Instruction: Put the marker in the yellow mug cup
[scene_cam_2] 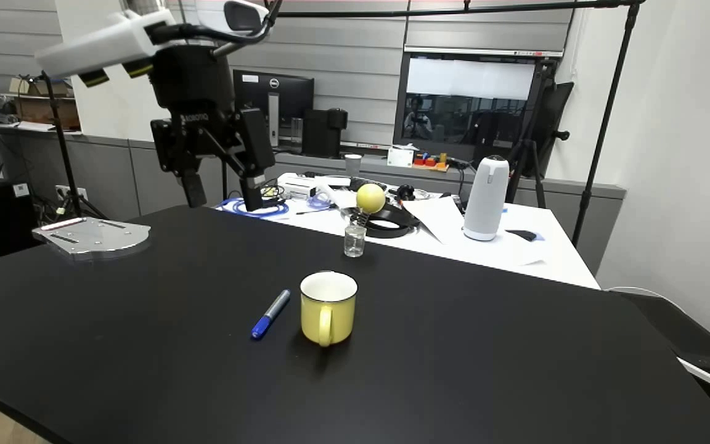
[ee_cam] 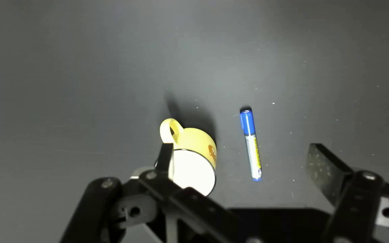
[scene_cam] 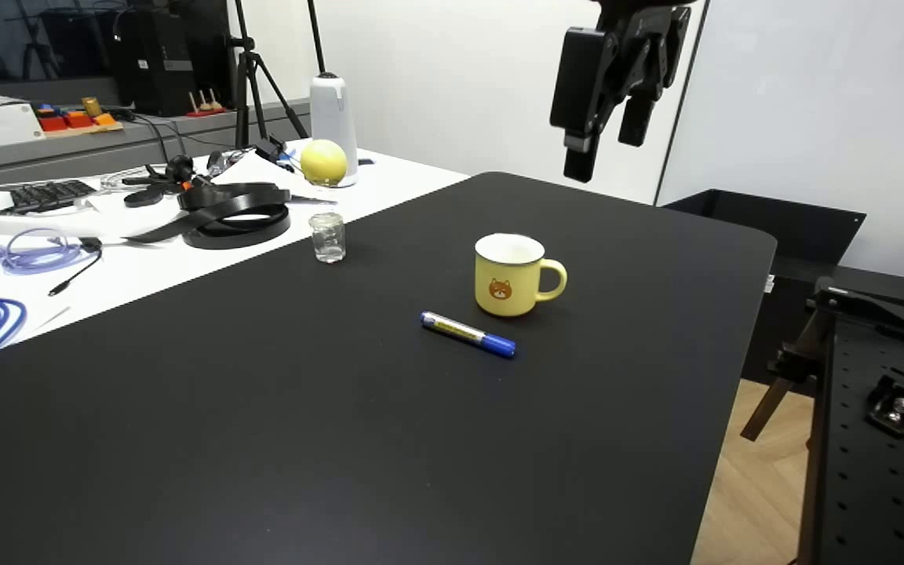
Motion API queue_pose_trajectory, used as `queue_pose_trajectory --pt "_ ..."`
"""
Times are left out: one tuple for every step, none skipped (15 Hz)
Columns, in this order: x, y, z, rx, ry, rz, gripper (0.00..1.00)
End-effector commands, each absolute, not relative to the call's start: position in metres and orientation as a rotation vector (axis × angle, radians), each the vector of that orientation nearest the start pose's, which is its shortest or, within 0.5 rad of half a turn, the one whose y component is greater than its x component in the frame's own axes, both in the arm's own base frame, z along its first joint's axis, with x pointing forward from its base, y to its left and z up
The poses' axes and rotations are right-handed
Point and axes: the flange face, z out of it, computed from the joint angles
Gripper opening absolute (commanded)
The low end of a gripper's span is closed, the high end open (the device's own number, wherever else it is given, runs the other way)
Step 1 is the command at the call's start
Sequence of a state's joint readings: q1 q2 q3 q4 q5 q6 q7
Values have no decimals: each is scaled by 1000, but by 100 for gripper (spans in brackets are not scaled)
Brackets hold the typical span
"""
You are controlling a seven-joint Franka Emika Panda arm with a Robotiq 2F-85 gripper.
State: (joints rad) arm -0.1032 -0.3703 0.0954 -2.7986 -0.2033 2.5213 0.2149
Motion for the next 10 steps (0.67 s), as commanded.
queue_pose_trajectory --pt "385 13 282 -3341 145 -156 100" --pt "388 20 269 -3350 139 -140 100" --pt "390 25 257 -3359 145 -132 100" --pt "393 32 243 -3361 153 -120 100" --pt "396 37 230 -3364 163 -107 100" --pt "401 41 215 -3358 173 -83 100" --pt "407 43 198 -3343 200 -29 100" --pt "413 42 182 -3328 229 44 100" --pt "419 41 167 -3304 247 108 100" --pt "427 38 153 -3285 262 155 100"
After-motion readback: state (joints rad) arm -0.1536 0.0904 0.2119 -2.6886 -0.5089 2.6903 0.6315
